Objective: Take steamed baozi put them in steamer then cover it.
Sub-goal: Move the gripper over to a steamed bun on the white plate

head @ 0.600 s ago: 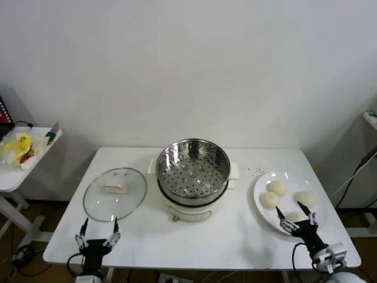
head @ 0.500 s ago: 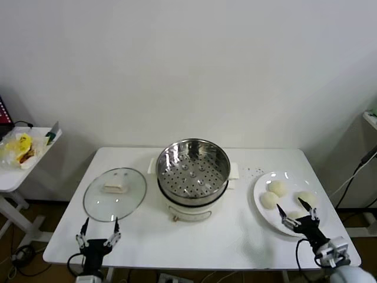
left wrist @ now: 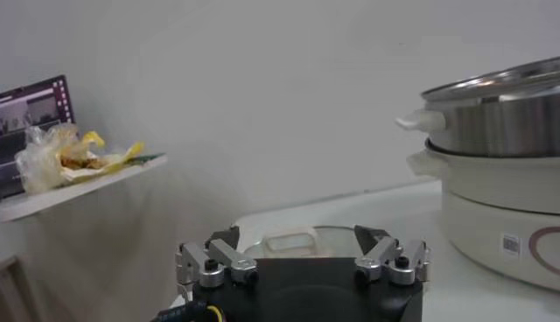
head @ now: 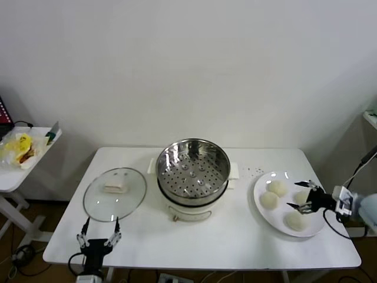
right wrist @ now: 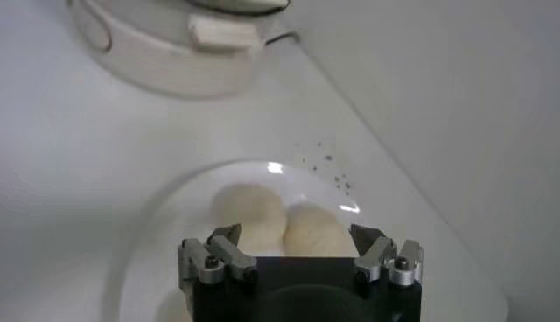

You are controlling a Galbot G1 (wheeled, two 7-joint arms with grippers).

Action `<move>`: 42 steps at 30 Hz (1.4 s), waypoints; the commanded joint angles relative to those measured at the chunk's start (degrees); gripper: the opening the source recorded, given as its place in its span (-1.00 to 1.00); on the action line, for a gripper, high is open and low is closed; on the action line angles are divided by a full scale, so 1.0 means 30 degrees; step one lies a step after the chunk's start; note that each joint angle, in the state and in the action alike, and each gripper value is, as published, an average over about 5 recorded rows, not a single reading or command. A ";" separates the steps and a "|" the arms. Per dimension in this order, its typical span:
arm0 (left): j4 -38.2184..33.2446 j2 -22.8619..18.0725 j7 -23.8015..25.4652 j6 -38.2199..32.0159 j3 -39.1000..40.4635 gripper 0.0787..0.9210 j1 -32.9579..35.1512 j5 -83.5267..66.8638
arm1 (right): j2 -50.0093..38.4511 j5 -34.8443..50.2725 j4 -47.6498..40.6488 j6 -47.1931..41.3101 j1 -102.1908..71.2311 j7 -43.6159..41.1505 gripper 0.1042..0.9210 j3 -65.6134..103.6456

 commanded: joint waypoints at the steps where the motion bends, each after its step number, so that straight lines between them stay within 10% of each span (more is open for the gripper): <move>1: 0.0039 0.0057 -0.0026 0.0107 -0.0017 0.77 -0.0085 -0.0032 | -0.1396 -0.3203 -0.3955 0.0560 0.9872 -0.4263 0.76 -0.9101; 22: 0.0476 0.0356 -0.0035 0.0501 -0.0468 0.77 -0.0488 -0.0059 | 0.8139 -0.3985 -1.2767 0.1964 1.5873 -0.4243 0.76 -1.8347; 42: 0.0762 0.0339 -0.0042 0.0538 -0.0512 0.77 -0.0649 0.0018 | 0.9646 -0.5166 -1.4001 0.2158 1.3978 -0.3728 0.76 -1.6759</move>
